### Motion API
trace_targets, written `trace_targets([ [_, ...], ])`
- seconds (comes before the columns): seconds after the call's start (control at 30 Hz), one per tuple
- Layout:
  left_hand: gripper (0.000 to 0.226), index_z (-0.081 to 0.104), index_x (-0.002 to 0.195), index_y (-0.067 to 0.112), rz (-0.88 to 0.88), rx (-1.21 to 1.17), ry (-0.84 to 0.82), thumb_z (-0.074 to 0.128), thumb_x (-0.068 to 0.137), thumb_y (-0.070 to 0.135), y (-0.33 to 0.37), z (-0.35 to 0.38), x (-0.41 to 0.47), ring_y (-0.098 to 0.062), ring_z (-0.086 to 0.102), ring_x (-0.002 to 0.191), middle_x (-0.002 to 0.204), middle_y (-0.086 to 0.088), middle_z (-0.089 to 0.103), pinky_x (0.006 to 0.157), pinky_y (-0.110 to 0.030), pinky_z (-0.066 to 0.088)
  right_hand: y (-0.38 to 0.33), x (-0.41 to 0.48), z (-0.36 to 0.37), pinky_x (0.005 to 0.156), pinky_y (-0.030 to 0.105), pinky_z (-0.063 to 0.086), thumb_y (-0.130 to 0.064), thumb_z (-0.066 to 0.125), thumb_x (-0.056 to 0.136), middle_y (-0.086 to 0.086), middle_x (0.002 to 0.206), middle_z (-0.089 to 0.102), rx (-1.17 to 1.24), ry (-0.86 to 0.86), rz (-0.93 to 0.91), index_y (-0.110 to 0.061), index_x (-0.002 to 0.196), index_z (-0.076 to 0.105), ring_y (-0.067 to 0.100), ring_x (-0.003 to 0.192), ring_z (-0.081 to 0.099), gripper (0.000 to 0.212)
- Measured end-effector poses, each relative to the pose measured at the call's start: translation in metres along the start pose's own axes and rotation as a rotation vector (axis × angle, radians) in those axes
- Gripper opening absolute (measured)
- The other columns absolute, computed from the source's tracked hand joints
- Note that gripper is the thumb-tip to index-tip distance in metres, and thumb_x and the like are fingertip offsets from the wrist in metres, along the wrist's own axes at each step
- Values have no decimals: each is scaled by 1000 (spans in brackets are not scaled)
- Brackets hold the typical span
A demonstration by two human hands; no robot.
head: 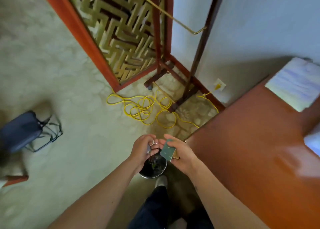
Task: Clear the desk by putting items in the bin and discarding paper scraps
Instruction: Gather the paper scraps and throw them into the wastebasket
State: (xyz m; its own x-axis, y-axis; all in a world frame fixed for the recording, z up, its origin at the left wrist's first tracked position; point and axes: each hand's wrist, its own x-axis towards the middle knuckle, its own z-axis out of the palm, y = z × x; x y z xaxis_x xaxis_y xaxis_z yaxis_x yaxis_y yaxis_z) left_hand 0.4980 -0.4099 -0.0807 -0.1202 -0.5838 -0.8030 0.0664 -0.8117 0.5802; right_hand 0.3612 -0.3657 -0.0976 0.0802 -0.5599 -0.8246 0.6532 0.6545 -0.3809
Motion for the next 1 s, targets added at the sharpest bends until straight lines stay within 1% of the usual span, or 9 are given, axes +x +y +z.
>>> trace_targets([
  [0.1, 12, 59, 80, 11, -123, -166, -6, 53, 90, 15, -16, -25, 35, -22, 57, 77, 77, -5, 58, 78, -31, 52, 19, 35, 9, 102, 42, 43, -5, 47, 96, 7, 111, 71, -38, 55, 47, -19, 110, 62, 22, 106, 65, 25],
  [0.2, 13, 62, 89, 9, -190, -278, 48, 53, 92, 18, -45, -49, 78, -21, 60, 77, 81, -6, 61, 76, -31, 52, 43, 78, 7, 100, 41, 45, -8, 51, 95, 2, 108, 73, -85, 151, 89, -22, 110, 64, 19, 105, 66, 25],
  [0.4, 42, 62, 106, 8, -281, -397, 121, 40, 100, 43, -127, -97, 183, -21, 60, 84, 90, -9, 66, 82, -33, 48, 104, 185, -14, 93, 37, 47, -6, 58, 92, 4, 107, 71, -166, 297, 177, -22, 108, 65, 17, 94, 67, 23],
  [0.63, 61, 56, 127, 8, -365, -343, 114, 36, 97, 57, -217, -132, 275, -17, 57, 88, 101, -8, 63, 78, -28, 44, 181, 302, -55, 87, 37, 46, -6, 56, 92, 4, 100, 70, -218, 410, 245, -20, 109, 66, 18, 94, 65, 24],
  [0.77, 64, 49, 132, 4, -382, -322, 91, 32, 98, 56, -240, -133, 305, -10, 65, 70, 92, -7, 66, 62, -18, 51, 206, 345, -72, 86, 38, 48, -9, 58, 92, 6, 105, 68, -184, 440, 246, -19, 116, 64, 19, 94, 64, 26],
  [0.8, 68, 44, 138, 7, -386, -315, 62, 28, 98, 59, -241, -132, 309, -11, 68, 87, 113, -9, 65, 74, -20, 52, 211, 353, -76, 88, 40, 49, -16, 60, 92, 6, 110, 66, -184, 433, 266, -20, 119, 63, 20, 98, 62, 27],
  [0.87, 74, 27, 151, 19, -405, -286, 16, 21, 95, 66, -240, -131, 314, -21, 42, 136, 153, -4, 35, 108, -38, 33, 217, 364, -82, 97, 45, 45, -41, 62, 89, 5, 119, 60, -193, 392, 343, -23, 123, 59, 22, 110, 56, 39],
  [0.93, 75, 18, 154, 27, -421, -266, 23, 16, 93, 70, -237, -132, 314, -26, 24, 145, 159, -1, 21, 115, -46, 20, 221, 369, -88, 106, 47, 38, -58, 58, 83, 3, 123, 61, -170, 363, 403, -24, 123, 58, 24, 115, 56, 52],
  [1.0, 75, 20, 153, 28, -429, -231, 67, 16, 92, 71, -239, -134, 313, -27, 19, 146, 160, 0, 20, 117, -48, 15, 221, 364, -92, 107, 48, 38, -55, 53, 88, 4, 127, 59, -148, 390, 411, -25, 128, 56, 26, 117, 55, 51],
])
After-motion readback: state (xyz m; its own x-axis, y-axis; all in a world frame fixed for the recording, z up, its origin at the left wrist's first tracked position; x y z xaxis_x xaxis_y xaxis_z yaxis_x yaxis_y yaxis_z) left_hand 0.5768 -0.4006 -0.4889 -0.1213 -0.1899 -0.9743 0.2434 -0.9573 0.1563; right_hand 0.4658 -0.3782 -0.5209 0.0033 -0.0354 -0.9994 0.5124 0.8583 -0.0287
